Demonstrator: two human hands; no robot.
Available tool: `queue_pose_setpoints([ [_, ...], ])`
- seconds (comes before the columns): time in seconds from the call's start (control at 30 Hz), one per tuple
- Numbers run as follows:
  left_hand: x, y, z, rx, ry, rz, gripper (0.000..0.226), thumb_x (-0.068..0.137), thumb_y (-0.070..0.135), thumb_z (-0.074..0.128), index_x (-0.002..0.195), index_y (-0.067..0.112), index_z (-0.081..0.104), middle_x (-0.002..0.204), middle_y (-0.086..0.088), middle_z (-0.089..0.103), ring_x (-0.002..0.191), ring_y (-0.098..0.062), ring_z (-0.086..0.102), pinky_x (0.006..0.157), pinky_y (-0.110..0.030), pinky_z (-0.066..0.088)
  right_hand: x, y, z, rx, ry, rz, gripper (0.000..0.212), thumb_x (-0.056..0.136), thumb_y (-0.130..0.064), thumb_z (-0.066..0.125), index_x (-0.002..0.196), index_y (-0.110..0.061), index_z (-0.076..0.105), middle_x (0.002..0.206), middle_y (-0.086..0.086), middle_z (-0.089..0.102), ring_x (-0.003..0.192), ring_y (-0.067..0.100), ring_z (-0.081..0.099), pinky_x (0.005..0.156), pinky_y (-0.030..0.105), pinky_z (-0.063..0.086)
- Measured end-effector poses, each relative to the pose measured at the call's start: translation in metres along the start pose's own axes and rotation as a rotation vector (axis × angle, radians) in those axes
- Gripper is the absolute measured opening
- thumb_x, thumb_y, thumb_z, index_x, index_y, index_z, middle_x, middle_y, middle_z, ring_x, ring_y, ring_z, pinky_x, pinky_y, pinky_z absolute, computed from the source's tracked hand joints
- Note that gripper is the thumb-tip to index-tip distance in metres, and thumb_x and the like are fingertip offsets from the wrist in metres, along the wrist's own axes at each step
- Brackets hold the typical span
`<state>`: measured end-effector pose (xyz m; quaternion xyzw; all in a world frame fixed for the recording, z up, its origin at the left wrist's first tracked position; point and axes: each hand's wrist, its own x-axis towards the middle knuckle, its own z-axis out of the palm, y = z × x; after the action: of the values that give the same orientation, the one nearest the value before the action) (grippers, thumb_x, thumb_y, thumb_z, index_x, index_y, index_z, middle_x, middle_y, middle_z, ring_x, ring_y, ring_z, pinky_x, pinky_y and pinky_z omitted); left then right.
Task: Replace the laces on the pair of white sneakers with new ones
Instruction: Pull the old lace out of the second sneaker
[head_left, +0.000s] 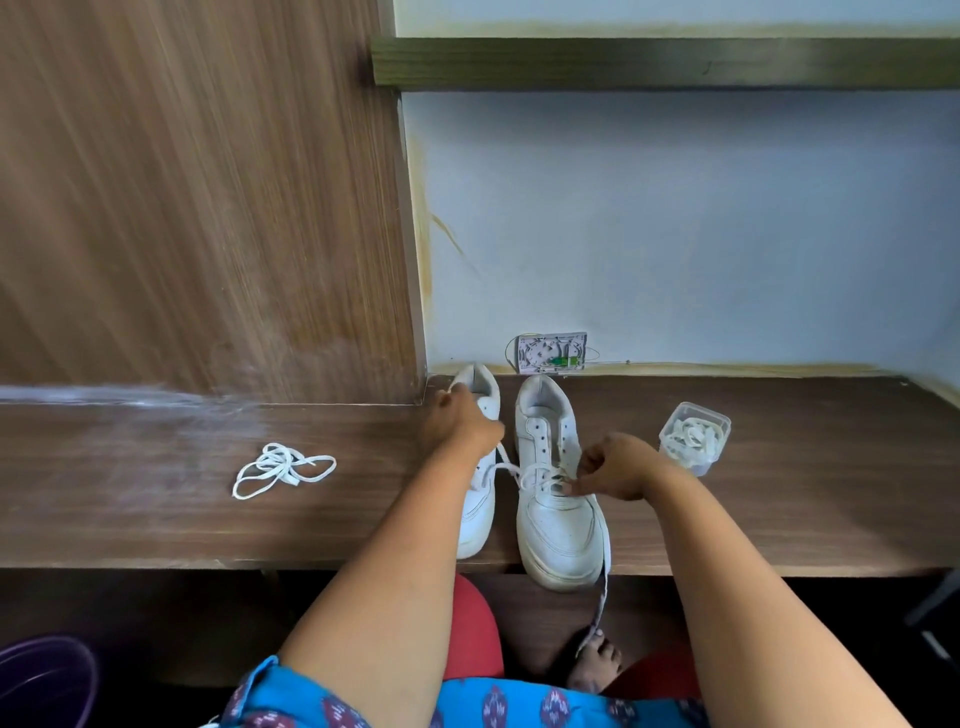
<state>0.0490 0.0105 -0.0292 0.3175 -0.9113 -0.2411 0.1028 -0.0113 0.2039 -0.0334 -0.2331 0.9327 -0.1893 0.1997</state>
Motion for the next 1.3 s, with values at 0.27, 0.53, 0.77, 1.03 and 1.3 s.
queue_pose_setpoints([
  [0.27, -0.022, 0.029, 0.022, -0.023, -0.487, 0.546, 0.040, 0.071, 0.032, 0.081, 0.103, 0.018, 0.061, 0.096, 0.002, 0.059, 0.088, -0.019, 0.059, 0.074, -0.029, 0.049, -0.018, -0.014, -0.010, 0.878, -0.044, -0.043, 0.011, 0.065, -0.022, 0.056, 0.056, -0.018, 0.061, 0.066, 0.004, 0.059, 0.063, 0.017, 0.051, 0.061, 0.028, 0.037],
  [0.53, 0.000, 0.035, 0.005, -1.672, -0.268, -0.367, 0.010, 0.096, 0.024, 0.054, 0.102, 0.016, 0.058, 0.072, -0.004, 0.062, 0.049, -0.007, 0.051, 0.042, -0.017, 0.035, 0.003, -0.007, -0.017, 1.345, 0.435, -0.112, 0.040, 0.094, -0.007, 0.048, 0.126, -0.029, 0.056, 0.089, -0.003, 0.058, 0.072, 0.011, 0.045, 0.066, 0.026, 0.036],
  [0.77, -0.006, 0.025, 0.017, -0.520, -0.024, 0.200, 0.009, 0.079, 0.024, 0.070, 0.087, 0.023, 0.066, 0.078, 0.008, 0.061, 0.077, -0.016, 0.062, 0.064, -0.022, 0.044, 0.022, 0.010, 0.011, 0.332, 0.338, -0.217, 0.050, 0.088, 0.000, 0.041, 0.120, -0.031, 0.063, 0.106, 0.004, 0.056, 0.097, 0.018, 0.056, 0.082, 0.026, 0.041],
  [1.03, -0.025, 0.045, 0.031, 0.235, -0.207, 0.457, 0.008, 0.084, 0.017, 0.063, 0.088, 0.011, 0.060, 0.097, -0.009, 0.065, 0.088, -0.027, 0.063, 0.062, -0.030, 0.043, 0.028, 0.008, 0.017, 0.285, 0.292, -0.212, 0.054, 0.086, 0.005, 0.037, 0.125, -0.026, 0.060, 0.109, 0.008, 0.047, 0.103, 0.027, 0.059, 0.087, 0.027, 0.041],
  [1.3, -0.036, 0.050, 0.032, -0.161, -0.275, 0.430, 0.020, 0.082, 0.015, 0.060, 0.062, 0.014, 0.057, 0.071, -0.006, 0.059, 0.072, -0.022, 0.059, 0.060, -0.026, 0.039, 0.028, 0.009, 0.017, 0.461, 0.283, -0.195, 0.049, 0.087, 0.005, 0.041, 0.125, -0.018, 0.062, 0.109, 0.010, 0.056, 0.101, 0.024, 0.059, 0.083, 0.026, 0.048],
])
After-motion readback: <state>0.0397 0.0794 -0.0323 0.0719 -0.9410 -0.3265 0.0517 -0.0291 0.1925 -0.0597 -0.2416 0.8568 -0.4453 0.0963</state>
